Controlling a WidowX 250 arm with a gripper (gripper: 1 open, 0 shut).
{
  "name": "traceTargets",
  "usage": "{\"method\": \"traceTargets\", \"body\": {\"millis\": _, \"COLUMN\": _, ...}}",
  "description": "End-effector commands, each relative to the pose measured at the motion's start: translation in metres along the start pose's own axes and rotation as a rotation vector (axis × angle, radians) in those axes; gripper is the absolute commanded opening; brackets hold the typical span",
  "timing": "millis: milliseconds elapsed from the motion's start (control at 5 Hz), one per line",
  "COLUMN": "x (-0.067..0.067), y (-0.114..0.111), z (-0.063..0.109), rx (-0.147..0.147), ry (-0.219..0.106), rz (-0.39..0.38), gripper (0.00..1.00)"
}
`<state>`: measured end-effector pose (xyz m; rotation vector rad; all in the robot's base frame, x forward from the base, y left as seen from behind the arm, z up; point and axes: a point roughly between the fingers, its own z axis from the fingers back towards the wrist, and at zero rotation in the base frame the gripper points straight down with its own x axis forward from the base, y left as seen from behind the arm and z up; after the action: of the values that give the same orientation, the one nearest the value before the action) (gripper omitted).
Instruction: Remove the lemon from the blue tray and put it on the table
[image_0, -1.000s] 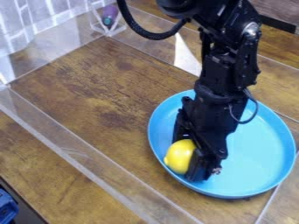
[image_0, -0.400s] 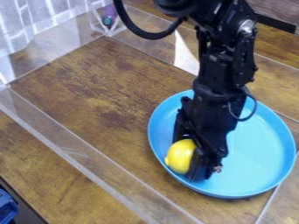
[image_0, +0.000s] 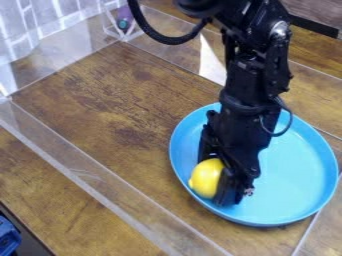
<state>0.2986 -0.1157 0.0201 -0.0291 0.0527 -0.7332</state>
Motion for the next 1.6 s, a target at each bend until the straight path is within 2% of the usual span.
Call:
{"method": "traceTargets", "body": {"millis": 0, "x": 0.000, "y": 0.006, "z": -0.015, "rx": -0.008, "ry": -0.005, "rz": -0.023, "gripper": 0.00}}
{"method": "traceTargets", "body": {"millis": 400, "x": 0.000, "y": 0.008, "z": -0.018, "rx": -0.015, "ry": -0.010, "rz": -0.023, "gripper": 0.00}}
{"method": "traceTargets", "body": {"millis": 1400, "x": -0.024, "y": 0.031, "z": 0.027, "rx": 0.064, "ry": 0.030, "rz": 0.017, "gripper": 0.00}}
